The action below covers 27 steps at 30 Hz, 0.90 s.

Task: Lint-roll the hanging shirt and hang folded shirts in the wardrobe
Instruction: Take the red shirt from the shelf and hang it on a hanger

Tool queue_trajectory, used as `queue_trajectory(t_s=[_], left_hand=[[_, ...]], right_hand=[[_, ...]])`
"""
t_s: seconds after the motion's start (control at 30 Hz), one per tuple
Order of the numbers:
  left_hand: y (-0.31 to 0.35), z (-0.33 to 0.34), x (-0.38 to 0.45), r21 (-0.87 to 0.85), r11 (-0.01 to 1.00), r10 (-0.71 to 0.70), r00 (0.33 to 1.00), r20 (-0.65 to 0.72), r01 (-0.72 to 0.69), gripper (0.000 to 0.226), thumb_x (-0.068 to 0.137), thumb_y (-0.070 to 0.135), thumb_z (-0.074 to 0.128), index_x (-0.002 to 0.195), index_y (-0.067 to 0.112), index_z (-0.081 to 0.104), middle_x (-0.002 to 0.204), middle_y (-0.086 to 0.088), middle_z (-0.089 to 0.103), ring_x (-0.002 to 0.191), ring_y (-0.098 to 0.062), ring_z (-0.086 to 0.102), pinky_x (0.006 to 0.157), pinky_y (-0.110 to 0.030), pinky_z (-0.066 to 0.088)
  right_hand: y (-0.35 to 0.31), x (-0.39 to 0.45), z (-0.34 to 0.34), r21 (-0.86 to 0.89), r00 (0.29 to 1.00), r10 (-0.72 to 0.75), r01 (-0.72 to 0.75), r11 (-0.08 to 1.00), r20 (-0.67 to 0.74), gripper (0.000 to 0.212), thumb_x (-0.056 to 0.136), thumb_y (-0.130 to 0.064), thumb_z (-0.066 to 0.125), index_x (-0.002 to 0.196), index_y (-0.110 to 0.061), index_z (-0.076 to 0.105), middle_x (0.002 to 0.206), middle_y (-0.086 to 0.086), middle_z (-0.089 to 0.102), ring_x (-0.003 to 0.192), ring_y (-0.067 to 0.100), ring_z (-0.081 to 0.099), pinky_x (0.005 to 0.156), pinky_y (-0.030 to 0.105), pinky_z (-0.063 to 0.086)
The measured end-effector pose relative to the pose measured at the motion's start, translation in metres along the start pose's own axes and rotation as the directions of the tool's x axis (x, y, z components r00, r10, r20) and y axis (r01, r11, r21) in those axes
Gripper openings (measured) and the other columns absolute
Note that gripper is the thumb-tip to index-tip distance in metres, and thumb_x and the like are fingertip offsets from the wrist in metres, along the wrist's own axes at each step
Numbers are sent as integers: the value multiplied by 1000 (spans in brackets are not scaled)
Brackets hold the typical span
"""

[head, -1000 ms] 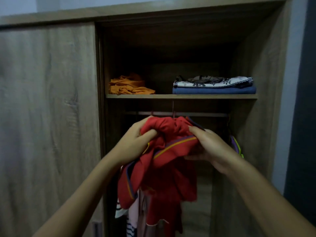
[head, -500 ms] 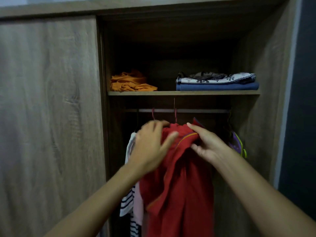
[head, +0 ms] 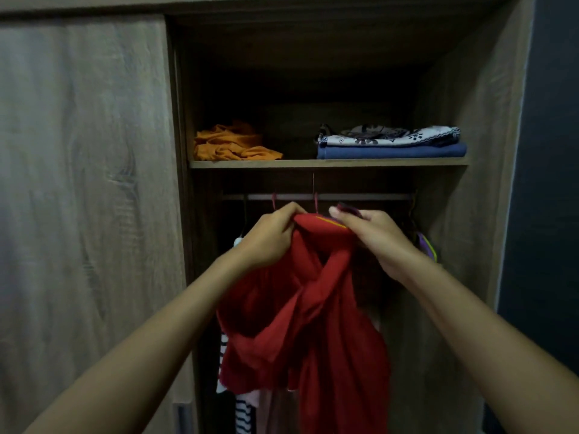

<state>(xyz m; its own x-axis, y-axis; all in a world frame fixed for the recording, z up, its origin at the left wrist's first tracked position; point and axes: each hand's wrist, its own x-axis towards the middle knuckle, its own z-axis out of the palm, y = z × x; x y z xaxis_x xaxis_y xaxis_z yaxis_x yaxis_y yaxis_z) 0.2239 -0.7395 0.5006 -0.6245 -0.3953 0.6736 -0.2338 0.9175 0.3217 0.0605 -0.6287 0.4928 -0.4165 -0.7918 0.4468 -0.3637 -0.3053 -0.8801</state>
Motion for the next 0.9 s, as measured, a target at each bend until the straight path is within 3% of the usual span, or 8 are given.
queue_trajectory(t_s=[0.13,0.3,0.37,0.43,0.53,0.67,0.77,0.9], left_hand=[[-4,-14,5,-11,999,-43,999,-22,43,15,91,32,60,97,18,58,91,1,66,82,-15,62,64,-26,41],[-13,-21,-11,130,980,142,988,63,-149,33,76,33,77,93,13,57,80,4,64,68,-5,58,61,-19,42],[-33,-19,-20,238,967,60,990,129,-90,25,78,21,75,94,10,59,85,-1,64,78,-15,61,65,-24,40],[-55,-22,-31,206,970,-161,975,152,128,18,84,25,69,91,10,63,84,-4,64,78,-16,61,69,-30,44],[-52,-21,-42,-84,964,-231,949,214,253,13,93,27,59,91,17,67,86,-1,69,78,-4,62,80,-32,52],[-11,-10,-30,-22,994,-97,965,243,105,11,91,23,60,89,15,67,88,-1,70,86,-11,66,78,-30,50],[-4,-9,-22,73,994,-93,978,188,81,7,86,19,65,80,21,66,77,4,65,74,-9,59,64,-22,42],[-9,-14,-26,76,986,-155,985,81,149,12,85,24,67,87,13,71,84,-1,69,78,-11,64,67,-24,46]], right_hand=[[-7,-1,-8,226,968,70,-126,966,243,43,70,-32,77,106,-15,61,90,4,72,74,12,70,64,25,55],[-5,10,-18,-79,990,-144,144,986,5,45,76,-13,78,115,-22,58,100,-3,69,85,7,65,80,21,50],[-9,13,-26,-264,960,-254,217,940,-117,13,81,-18,73,94,-16,70,84,-3,69,74,9,60,71,27,45],[-11,13,-39,-387,947,-244,149,910,-209,9,79,-22,71,78,-13,70,73,-1,66,67,13,58,63,29,40],[-11,0,-43,-573,994,-105,94,814,14,21,73,-30,73,92,-24,68,90,-5,68,85,14,63,77,32,48],[-1,-22,5,-501,936,-17,203,841,351,44,78,-37,74,118,-34,56,98,-2,69,87,10,69,85,31,53],[11,-28,30,-522,929,-124,303,797,348,25,84,-37,69,107,-36,61,81,2,70,68,12,69,69,31,55],[21,-38,45,-598,944,-216,324,733,247,53,79,-49,67,126,-40,46,95,-10,66,86,8,65,76,25,52]])
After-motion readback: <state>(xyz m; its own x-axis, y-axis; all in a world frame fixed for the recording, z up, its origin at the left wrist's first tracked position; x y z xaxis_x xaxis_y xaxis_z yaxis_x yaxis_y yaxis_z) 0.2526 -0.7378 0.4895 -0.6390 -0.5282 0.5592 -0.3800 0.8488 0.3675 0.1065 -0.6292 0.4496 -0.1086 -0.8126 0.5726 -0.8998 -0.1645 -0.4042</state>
